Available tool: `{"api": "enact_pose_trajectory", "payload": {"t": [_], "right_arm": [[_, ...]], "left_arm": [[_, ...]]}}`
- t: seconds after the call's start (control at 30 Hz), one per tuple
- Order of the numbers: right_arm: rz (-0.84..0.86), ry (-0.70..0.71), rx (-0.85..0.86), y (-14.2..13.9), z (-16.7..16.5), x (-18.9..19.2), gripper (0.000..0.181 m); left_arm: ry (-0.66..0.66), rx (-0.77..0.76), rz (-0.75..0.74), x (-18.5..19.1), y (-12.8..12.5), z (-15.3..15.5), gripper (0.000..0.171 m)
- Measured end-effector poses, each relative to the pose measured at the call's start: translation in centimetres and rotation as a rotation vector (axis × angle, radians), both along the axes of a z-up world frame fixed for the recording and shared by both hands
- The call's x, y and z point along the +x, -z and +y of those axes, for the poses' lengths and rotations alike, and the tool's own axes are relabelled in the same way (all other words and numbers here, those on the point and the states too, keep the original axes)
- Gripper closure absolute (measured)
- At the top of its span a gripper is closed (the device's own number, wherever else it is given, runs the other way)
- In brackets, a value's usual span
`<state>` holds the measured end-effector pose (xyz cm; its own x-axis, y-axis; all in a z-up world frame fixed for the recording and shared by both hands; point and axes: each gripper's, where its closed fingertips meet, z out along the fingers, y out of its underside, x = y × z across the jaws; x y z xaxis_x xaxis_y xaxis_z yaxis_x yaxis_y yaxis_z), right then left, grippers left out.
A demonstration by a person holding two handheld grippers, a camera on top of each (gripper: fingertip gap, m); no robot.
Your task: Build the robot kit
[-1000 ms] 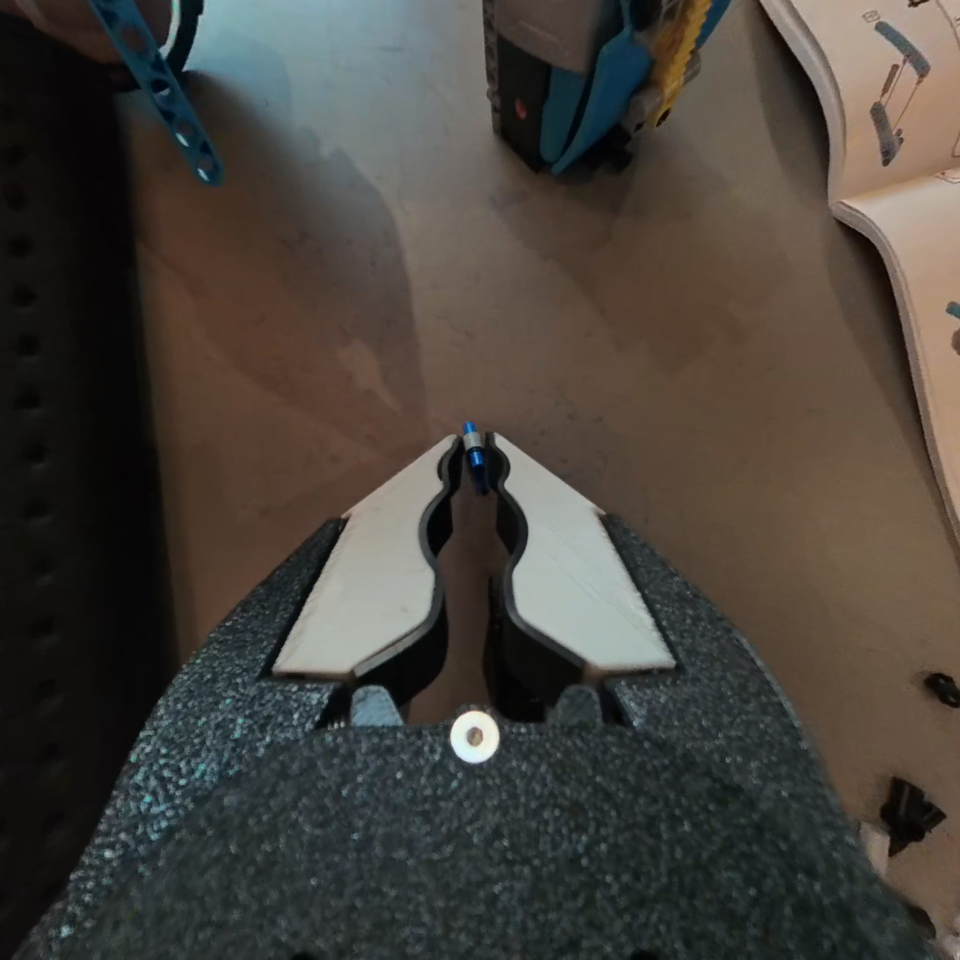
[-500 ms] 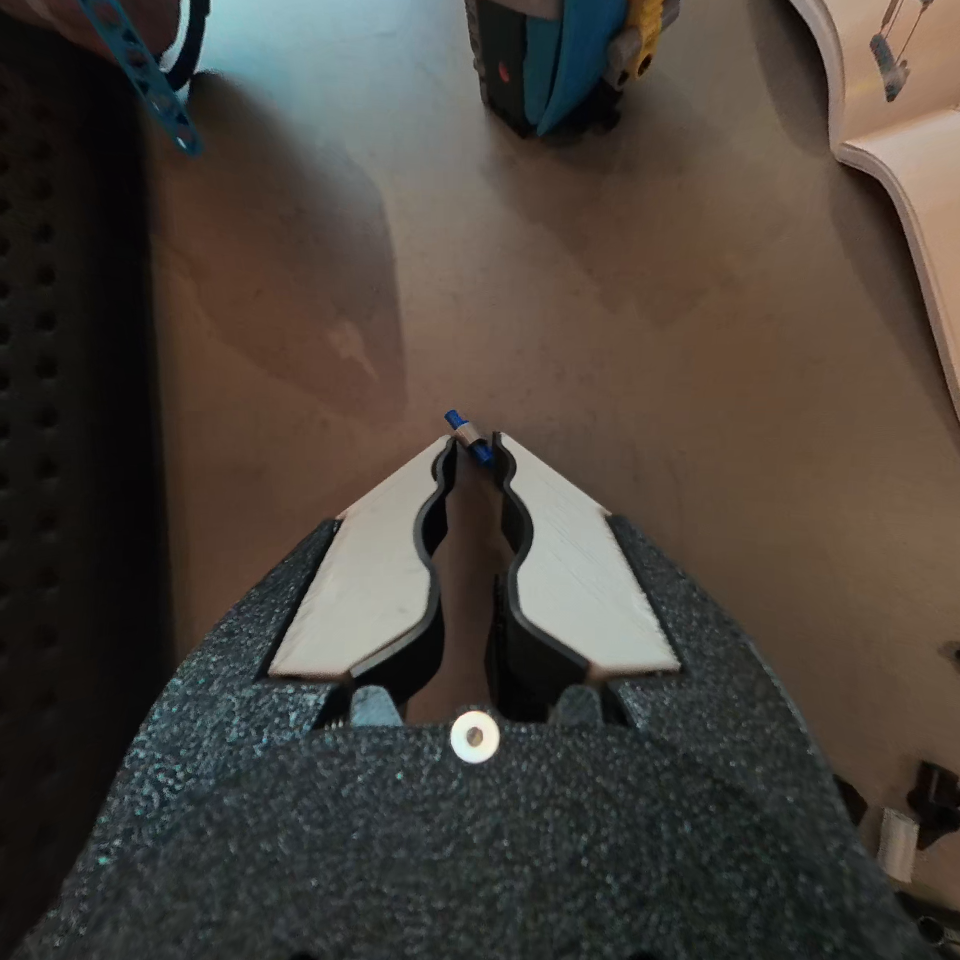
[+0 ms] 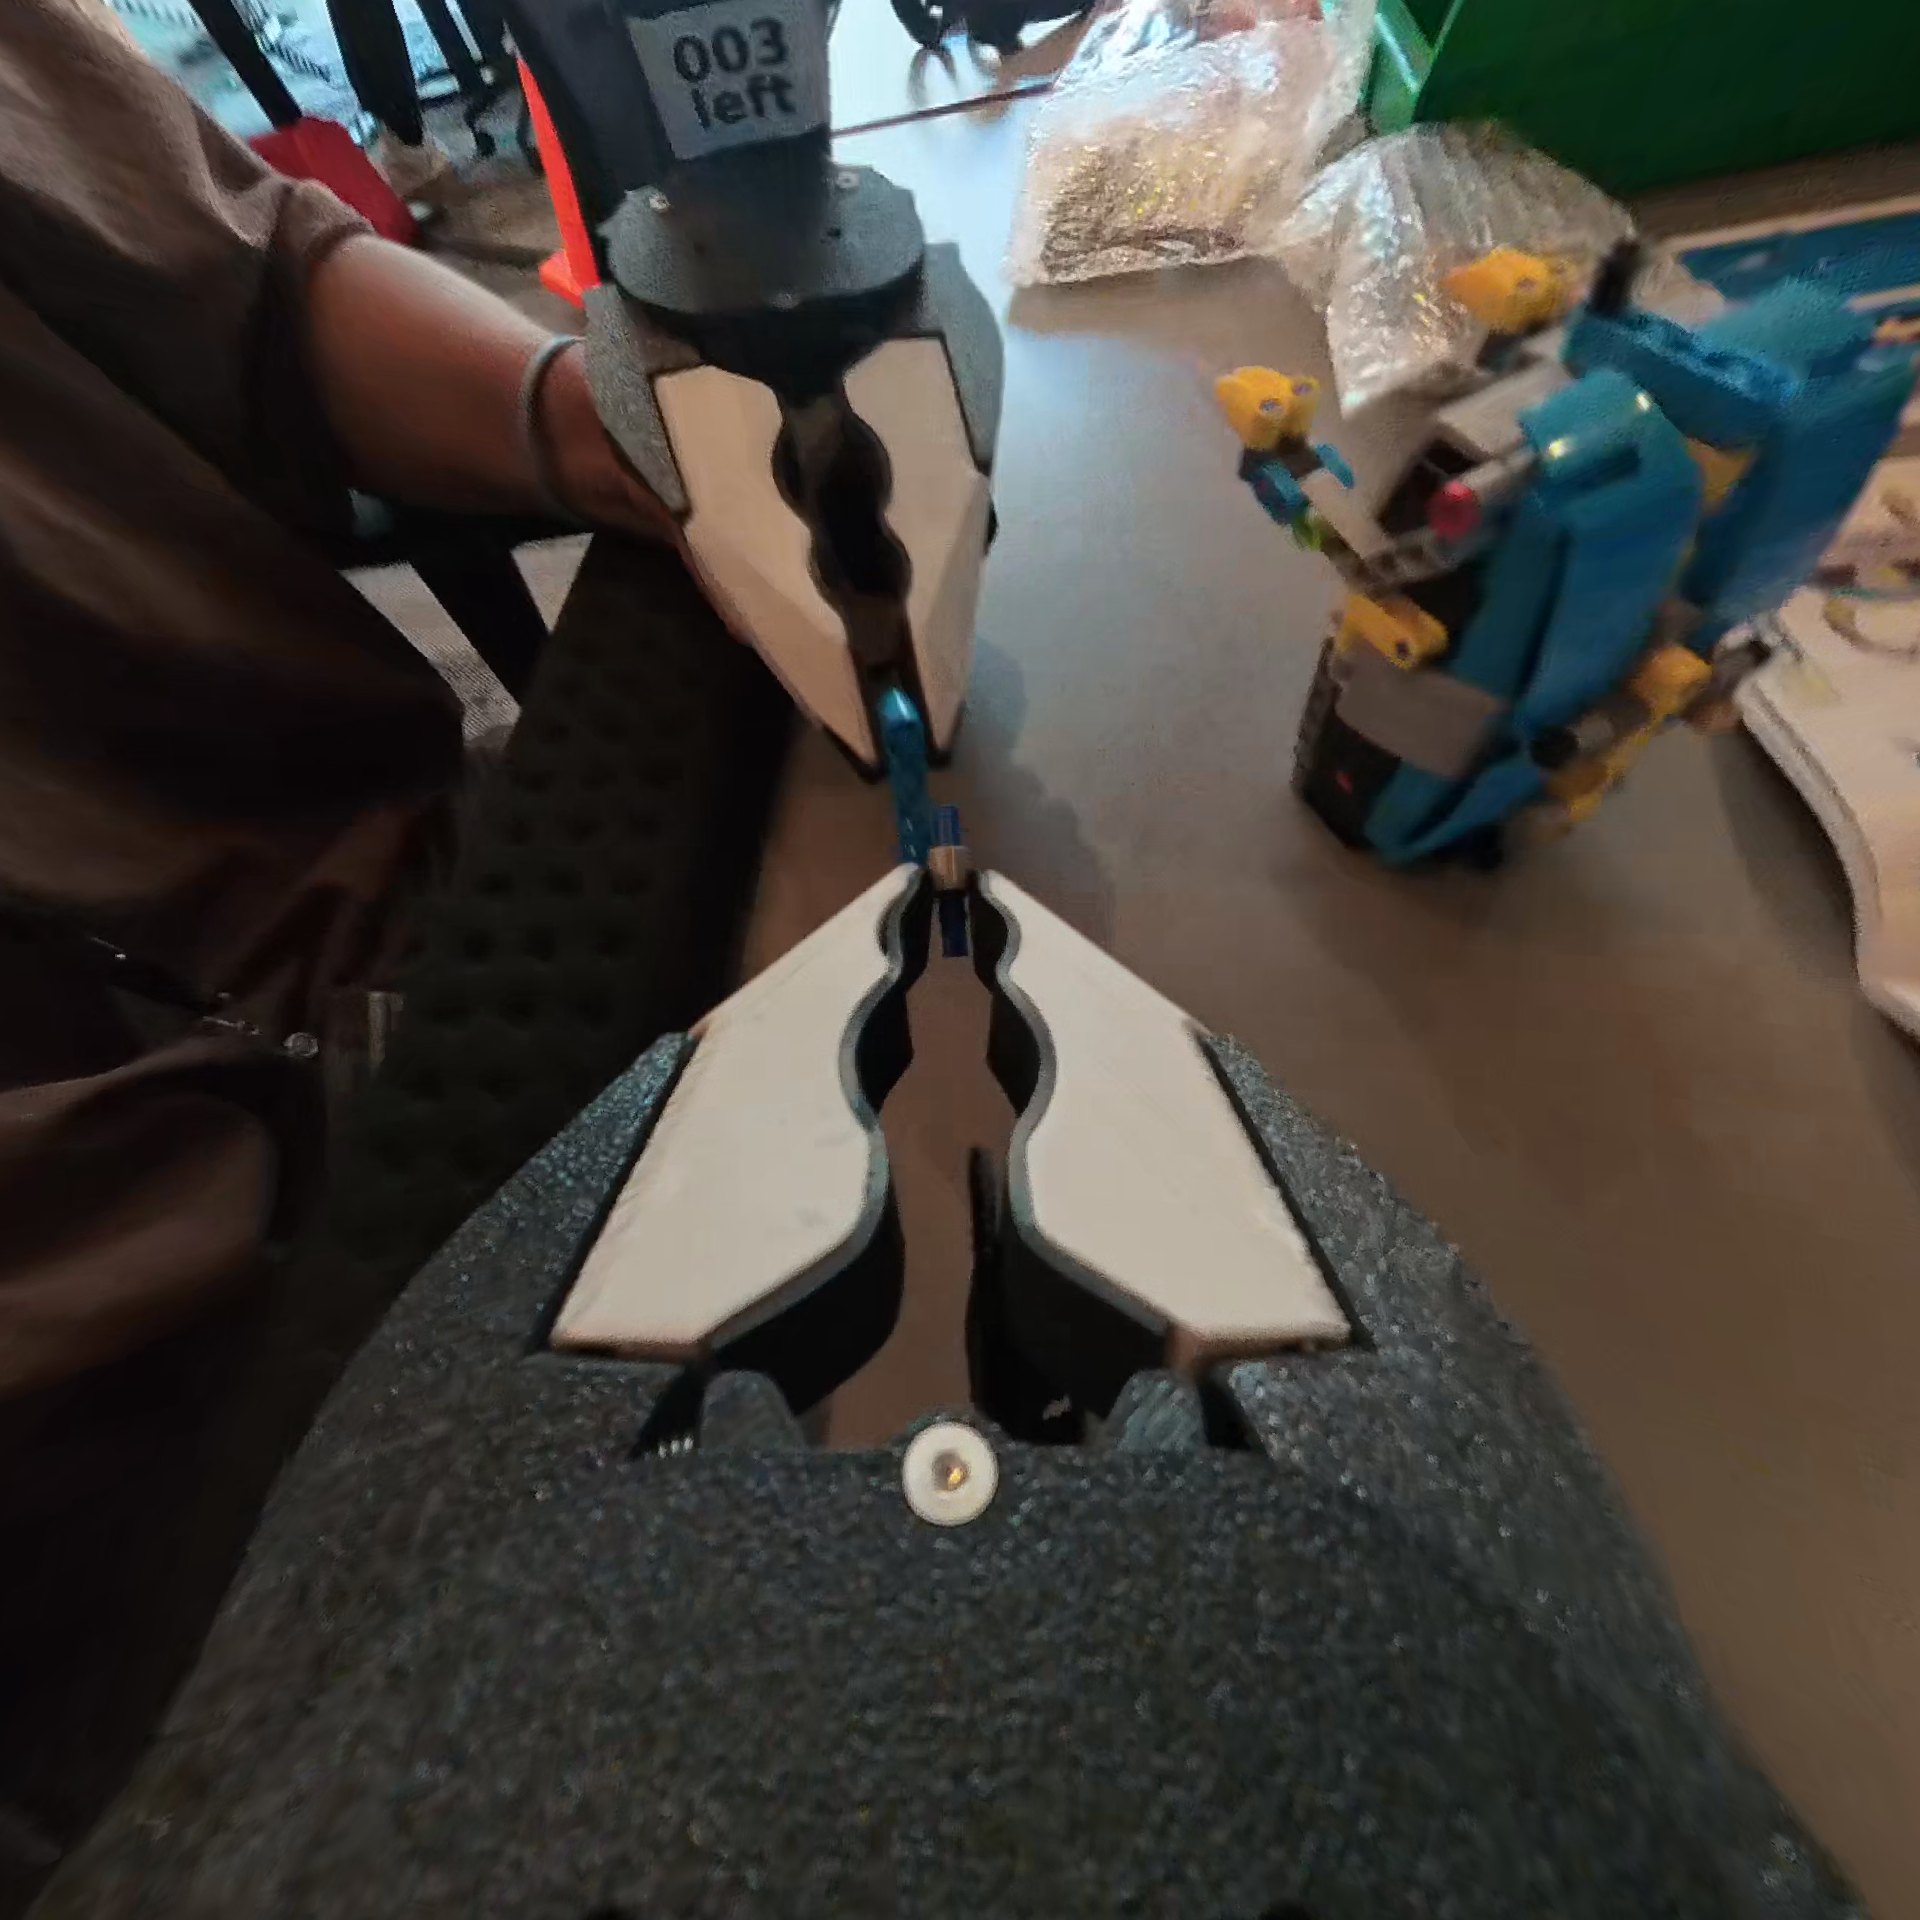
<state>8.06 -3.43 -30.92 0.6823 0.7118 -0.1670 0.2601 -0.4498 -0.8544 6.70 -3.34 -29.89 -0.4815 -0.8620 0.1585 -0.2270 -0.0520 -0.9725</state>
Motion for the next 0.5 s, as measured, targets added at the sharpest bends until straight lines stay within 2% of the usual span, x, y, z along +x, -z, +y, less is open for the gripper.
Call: {"api": "enact_pose_trajectory", "payload": {"t": [0.1, 0.2, 0.5], "right_arm": [[-0.069, -0.037, 0.043, -0.4, -0.1, -1.1, 0.174], [-0.226, -0.007, 0.078, 0.5, 0.0, -0.2, 0.173], [-0.428, -0.057, 0.071, 2.6, -0.7, -0.5, 0.173]], "left_arm": [[-0.036, 0.135, -0.007, 0.2, 0.8, 0.0, 0.165], [-0.054, 0.272, -0.022, 0.3, 1.5, -0.2, 0.165], [-0.022, 0.381, -0.008, 0.4, 2.6, -1.3, 0.165]]}}
